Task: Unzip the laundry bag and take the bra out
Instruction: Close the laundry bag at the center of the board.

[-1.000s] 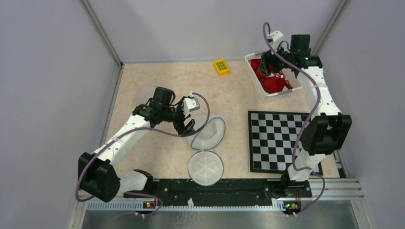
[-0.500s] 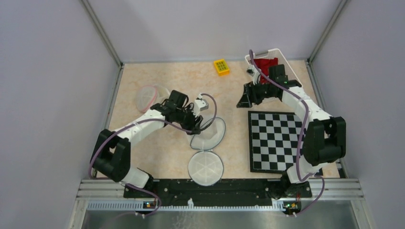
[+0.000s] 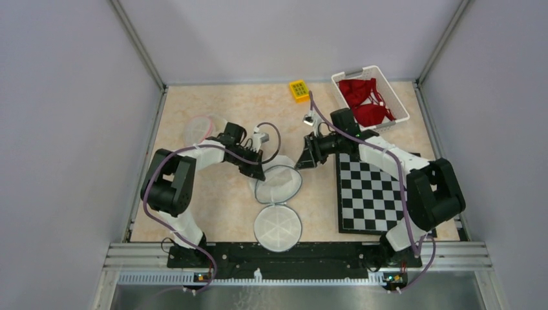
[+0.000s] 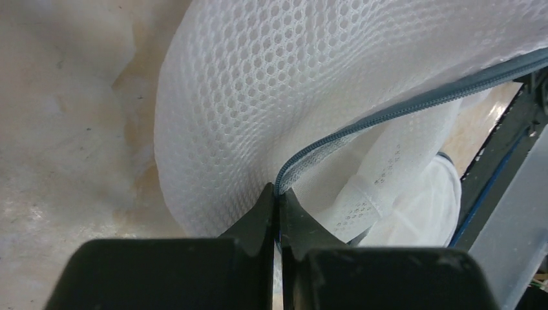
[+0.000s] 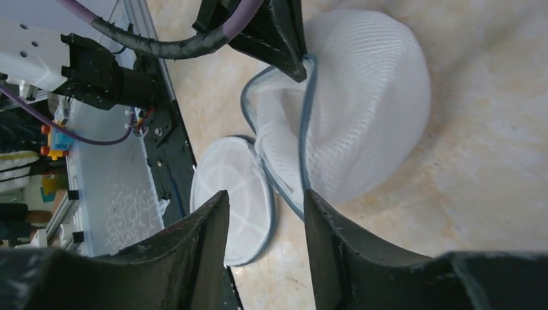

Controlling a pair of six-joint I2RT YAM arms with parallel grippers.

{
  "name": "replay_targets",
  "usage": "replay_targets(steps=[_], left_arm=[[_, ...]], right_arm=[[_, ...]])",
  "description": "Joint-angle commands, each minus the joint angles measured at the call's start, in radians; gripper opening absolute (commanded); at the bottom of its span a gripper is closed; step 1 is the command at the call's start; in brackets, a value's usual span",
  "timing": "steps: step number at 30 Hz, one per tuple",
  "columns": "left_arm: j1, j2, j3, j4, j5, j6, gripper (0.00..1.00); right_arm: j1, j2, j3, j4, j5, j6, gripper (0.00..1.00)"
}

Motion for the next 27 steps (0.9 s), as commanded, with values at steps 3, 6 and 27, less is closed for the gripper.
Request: replay_targets(steps=[3, 6, 27], left_arm=[[0.04, 0.009, 0.025, 0.076, 0.186, -0.112, 0.03], [0.051, 0.003, 0.012, 0.107, 0.241, -0.165, 0.02], [0.152, 0.058, 0.011, 0.251, 0.136, -0.307, 0.0]], right_arm=[[0.124, -0.032, -0.104, 0.309, 0.036, 0.157, 0.41], [0.175, 0.001, -0.131, 0.369, 0.127, 0.144, 0.35], [0.232, 0.201, -0.153, 0.267, 0.382, -0.141, 0.25]])
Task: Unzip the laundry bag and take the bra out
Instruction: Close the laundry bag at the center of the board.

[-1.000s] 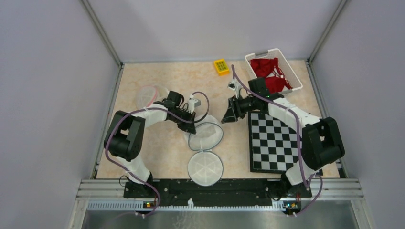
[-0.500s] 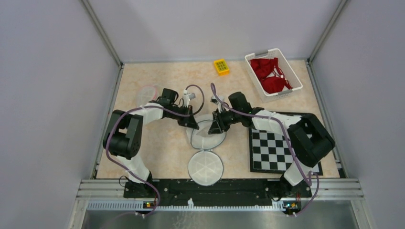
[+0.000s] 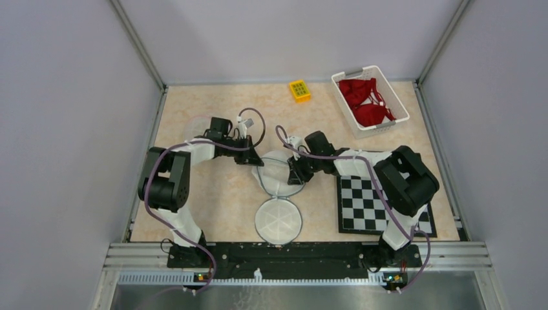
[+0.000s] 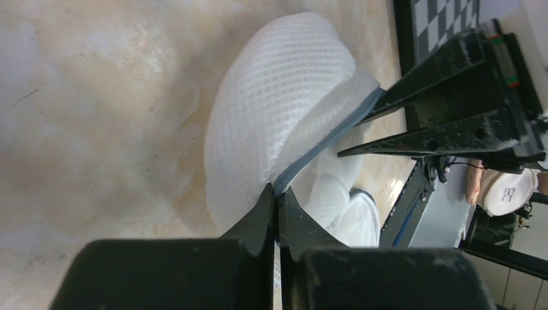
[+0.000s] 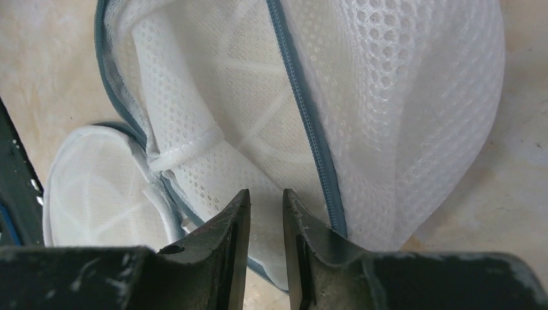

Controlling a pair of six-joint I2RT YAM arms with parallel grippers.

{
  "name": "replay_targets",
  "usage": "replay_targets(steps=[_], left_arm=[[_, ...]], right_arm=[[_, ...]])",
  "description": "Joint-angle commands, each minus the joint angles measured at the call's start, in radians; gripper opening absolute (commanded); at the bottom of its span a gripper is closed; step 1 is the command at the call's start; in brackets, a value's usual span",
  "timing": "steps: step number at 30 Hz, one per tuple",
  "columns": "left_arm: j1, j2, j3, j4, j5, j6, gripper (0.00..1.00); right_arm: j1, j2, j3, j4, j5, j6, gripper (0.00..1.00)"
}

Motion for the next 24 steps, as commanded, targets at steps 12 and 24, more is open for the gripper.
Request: replay_targets(steps=[12, 24], left_arm=[[0.001, -0.059, 0.05, -0.042, -0.033, 0.223, 0.51], [0.0, -0.506, 0.022, -0.4, 0.02, 0.786, 0.74]], right_arm=[[0.011, -0.186, 0.079, -0.148, -0.252, -0.036, 0.43], [-0.019, -0.292, 0.122, -0.136, -0.323, 0.086, 0.48]])
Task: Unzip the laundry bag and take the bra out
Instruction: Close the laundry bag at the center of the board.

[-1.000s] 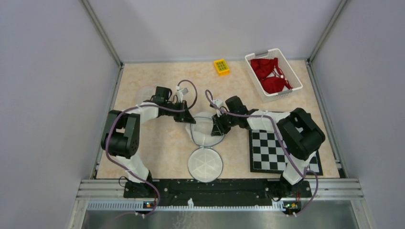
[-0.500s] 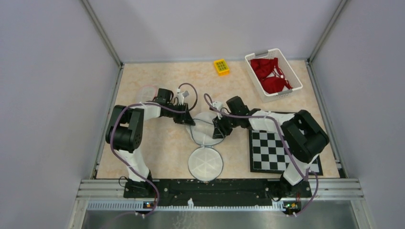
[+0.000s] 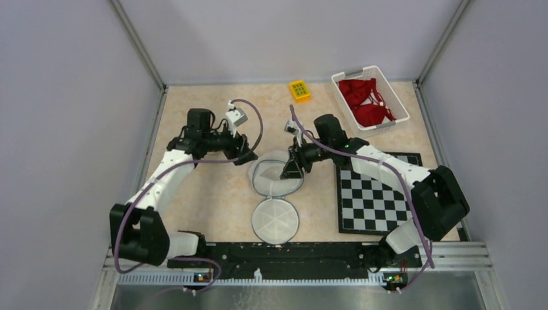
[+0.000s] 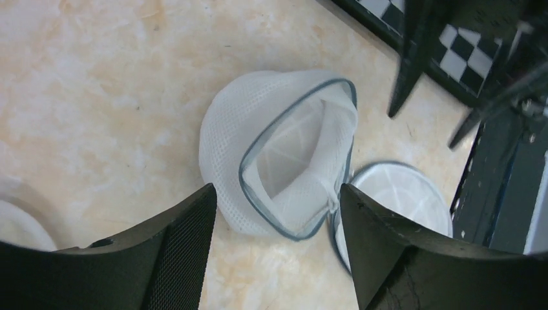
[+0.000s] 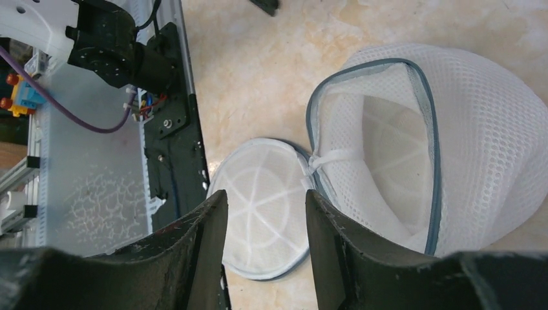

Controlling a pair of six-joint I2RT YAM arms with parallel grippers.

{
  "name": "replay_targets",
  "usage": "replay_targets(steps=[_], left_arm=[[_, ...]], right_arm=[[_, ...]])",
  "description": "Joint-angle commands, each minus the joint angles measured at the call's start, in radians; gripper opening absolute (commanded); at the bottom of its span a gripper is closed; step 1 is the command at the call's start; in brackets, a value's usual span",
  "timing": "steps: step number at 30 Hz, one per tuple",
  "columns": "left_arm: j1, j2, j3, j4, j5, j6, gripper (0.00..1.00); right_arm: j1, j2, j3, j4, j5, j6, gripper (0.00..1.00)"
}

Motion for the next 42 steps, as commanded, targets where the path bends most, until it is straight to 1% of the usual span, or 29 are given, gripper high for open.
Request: replay_targets(steps=[1, 2, 4, 5, 6, 9, 10, 12, 14, 16, 20, 23, 26, 31, 36, 38, 42], left_arm=[[-0.012, -0.122, -0.011, -0.283, 0.11, 0.482, 0.73], [-0.038, -0.147, -0.023, -0.393, 0.1, 0.615, 0.72], [-0.133, -0.187, -0.068, -0.536, 0.004, 0.834, 0.69], [-0.194, -0.218, -0.106, -0.573, -0.07, 0.904, 0.68], [-0.248, -0.245, -0.15, -0.588, -0.113, 0.945, 0.67], [-0.399, -0.317, -0.257, -0.583, -0.184, 1.004, 0.63], [-0.459, -0.323, -0.277, -0.582, -0.205, 1.022, 0.61], [-0.543, -0.317, -0.316, -0.583, -0.255, 1.065, 0.54], [-0.61, -0.304, -0.345, -0.57, -0.287, 1.101, 0.49], [-0.672, -0.29, -0.362, -0.539, -0.296, 1.099, 0.45], [-0.773, -0.24, -0.355, -0.481, -0.291, 1.068, 0.44], [-0.812, -0.202, -0.353, -0.453, -0.287, 1.056, 0.43], [-0.83, -0.15, -0.343, -0.413, -0.294, 1.022, 0.45], [-0.834, -0.07, -0.324, -0.371, -0.297, 0.993, 0.44], [-0.834, -0.023, -0.341, -0.325, -0.339, 0.982, 0.42], [-0.834, -0.005, -0.343, -0.324, -0.344, 0.983, 0.38], [-0.833, 0.021, -0.337, -0.346, -0.353, 0.989, 0.21]], right_arm=[[-0.025, -0.035, 0.024, 0.018, -0.042, 0.051, 0.48], [-0.031, -0.036, 0.023, 0.023, -0.047, 0.058, 0.48], [-0.048, -0.039, 0.026, 0.026, -0.053, 0.063, 0.48], [-0.059, -0.042, 0.026, 0.028, -0.054, 0.063, 0.48], [-0.072, -0.042, 0.024, 0.031, -0.056, 0.064, 0.48], [-0.104, -0.041, 0.013, 0.048, -0.068, 0.077, 0.48], [-0.11, -0.043, 0.008, 0.048, -0.069, 0.078, 0.48], [-0.113, -0.046, -0.005, 0.05, -0.068, 0.078, 0.48], [-0.114, -0.053, -0.018, 0.054, -0.067, 0.078, 0.48], [-0.113, -0.057, -0.025, 0.055, -0.064, 0.078, 0.48], [-0.115, -0.061, -0.029, 0.042, -0.056, 0.069, 0.48], [-0.116, -0.062, -0.037, 0.052, -0.056, 0.07, 0.48], [-0.115, -0.06, -0.041, 0.063, -0.055, 0.075, 0.48], [-0.115, -0.059, -0.05, 0.071, -0.059, 0.078, 0.48], [-0.116, -0.066, -0.052, 0.06, -0.053, 0.057, 0.48], [-0.115, -0.072, -0.054, 0.058, -0.051, 0.052, 0.48], [-0.115, -0.086, -0.054, 0.034, -0.045, 0.026, 0.48]])
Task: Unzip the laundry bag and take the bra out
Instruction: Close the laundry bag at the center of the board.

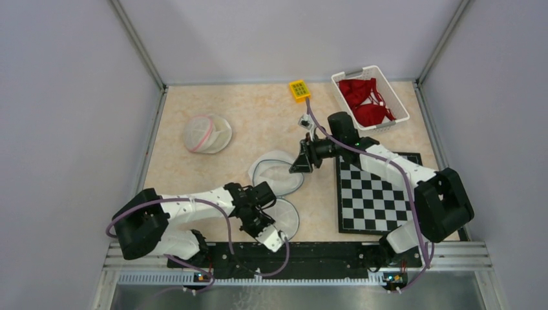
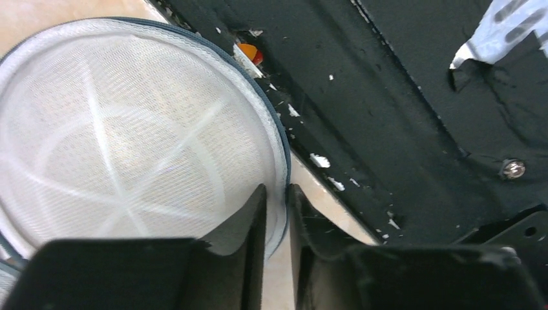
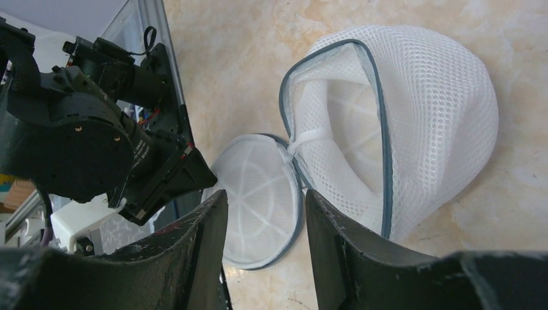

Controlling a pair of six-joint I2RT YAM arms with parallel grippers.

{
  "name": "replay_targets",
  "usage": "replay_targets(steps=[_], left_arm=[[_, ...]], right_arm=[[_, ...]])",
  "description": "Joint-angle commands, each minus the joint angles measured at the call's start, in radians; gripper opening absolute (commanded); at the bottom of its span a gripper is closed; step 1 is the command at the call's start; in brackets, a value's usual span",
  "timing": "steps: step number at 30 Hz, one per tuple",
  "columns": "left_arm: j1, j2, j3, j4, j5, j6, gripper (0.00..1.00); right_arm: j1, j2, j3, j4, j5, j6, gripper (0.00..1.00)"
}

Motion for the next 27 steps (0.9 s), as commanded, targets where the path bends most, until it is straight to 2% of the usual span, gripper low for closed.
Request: replay_targets(steps=[1, 6, 10, 15, 20, 23, 27], left_arm=[[-0.004, 0.032, 0.014, -0.002, -0.026, 0.0, 0.18], [-0.004, 0.021, 0.045, -0.033, -0.011, -0.018, 0.01], [-0.005, -0.018, 0.124, -0.095, 0.05, -0.048, 0.0], [-0.002, 0.005, 0.298, -0.285, 0.193, -0.087, 0.0], [0.013, 0.012, 0.42, -0.38, 0.299, -0.132, 0.0], [0.079, 0.02, 0.486, -0.389, 0.376, -0.18, 0.0], [0.24, 0.063, 0.581, -0.412, 0.495, -0.207, 0.0]], right_arm=[[0.001, -0.062, 0.007, -0.01, 0.002, -0.055, 0.48], [-0.024, -0.068, 0.071, -0.108, 0.017, -0.115, 0.48], [-0.056, -0.088, 0.109, -0.147, 0.017, -0.158, 0.48], [-0.068, -0.098, 0.132, -0.189, 0.026, -0.195, 0.48], [-0.071, -0.084, 0.165, -0.229, 0.045, -0.218, 0.48], [-0.086, -0.078, 0.188, -0.24, 0.042, -0.221, 0.48], [-0.111, -0.067, 0.214, -0.244, 0.03, -0.217, 0.48]])
